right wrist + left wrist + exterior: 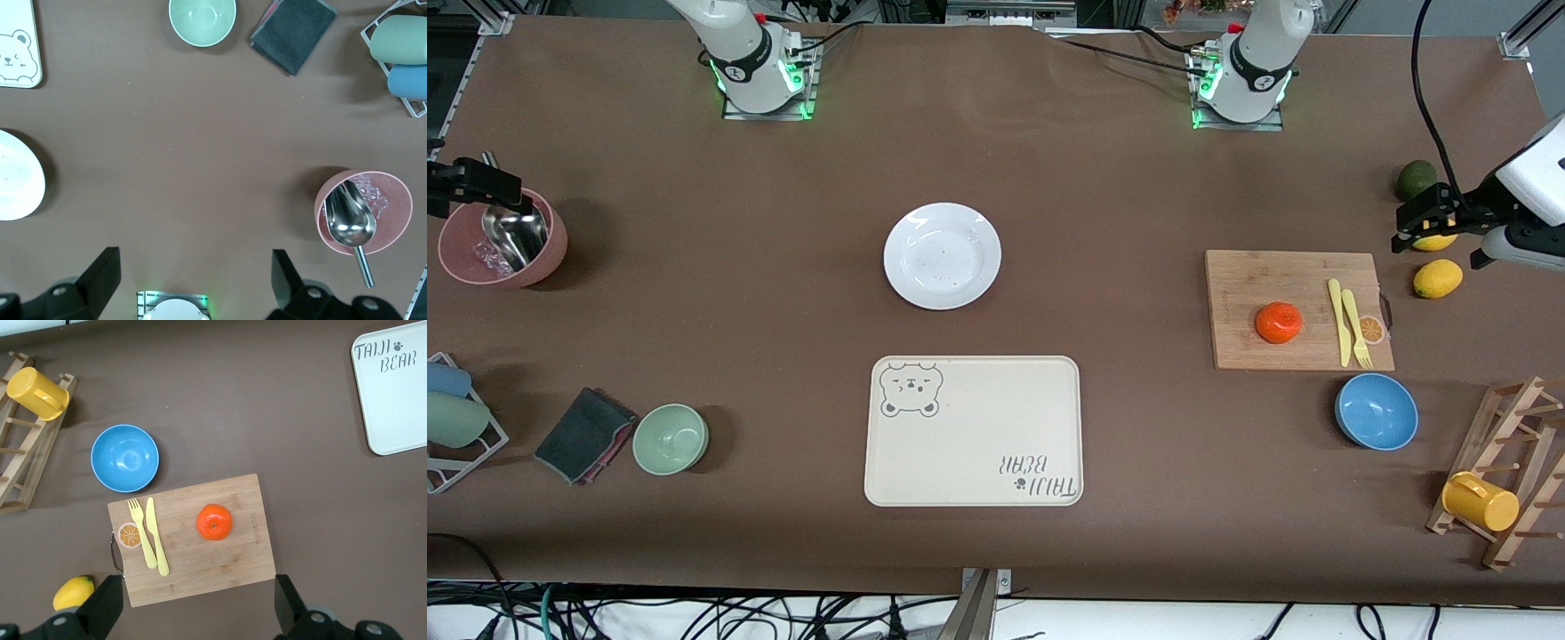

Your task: Place orange and plate with both arms

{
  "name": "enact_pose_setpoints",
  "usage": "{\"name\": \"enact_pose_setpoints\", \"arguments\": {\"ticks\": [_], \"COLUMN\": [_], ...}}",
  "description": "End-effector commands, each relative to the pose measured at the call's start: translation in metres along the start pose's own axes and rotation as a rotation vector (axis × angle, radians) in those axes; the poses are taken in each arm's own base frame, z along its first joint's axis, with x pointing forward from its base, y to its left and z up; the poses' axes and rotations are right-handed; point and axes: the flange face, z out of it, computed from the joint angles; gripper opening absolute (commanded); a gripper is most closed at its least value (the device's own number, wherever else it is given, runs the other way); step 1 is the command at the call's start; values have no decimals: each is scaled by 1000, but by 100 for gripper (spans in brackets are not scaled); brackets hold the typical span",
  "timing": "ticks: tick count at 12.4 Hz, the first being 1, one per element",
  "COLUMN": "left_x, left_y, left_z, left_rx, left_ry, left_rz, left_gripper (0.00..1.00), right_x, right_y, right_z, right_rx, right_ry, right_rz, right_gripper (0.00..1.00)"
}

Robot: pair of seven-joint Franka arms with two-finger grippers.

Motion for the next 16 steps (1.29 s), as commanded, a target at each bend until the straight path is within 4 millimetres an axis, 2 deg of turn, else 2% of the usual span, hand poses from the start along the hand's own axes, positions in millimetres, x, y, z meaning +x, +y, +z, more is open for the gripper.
{"name": "enact_pose_setpoints", "arguments": {"ticks": [1,5,6,9,10,11,13,16], "left_x": [2,4,8,36,42,47,41,7], "left_y": [0,-1,1,4,3,1,2,3], "left_z": [-1,2,12,92,127,148,193,251], "left_rx": [2,1,-3,-17,-24,-21,-14,-3], "left_ry": [5,-1,-19,-147,-201,-199,-181,-122], "left_rz": [2,5,0,6,7,7,9,5], "left_gripper": [100,100,100,100,100,100,100,100], "right_x": [1,1,1,1,1,1,1,1], "right_y": [1,1,1,1,1,1,1,1], "right_z": [-5,-5,-5,-5,-5,-5,-5,-5], "right_rx": [16,16,16,16,16,16,16,16], "right_ry": [-2,-2,-2,-2,-2,-2,-2,-2], "right_rz": [-3,-2,-2,-2,-2,-3,-3,-2], "right_gripper": [100,100,100,100,100,100,100,100]}}
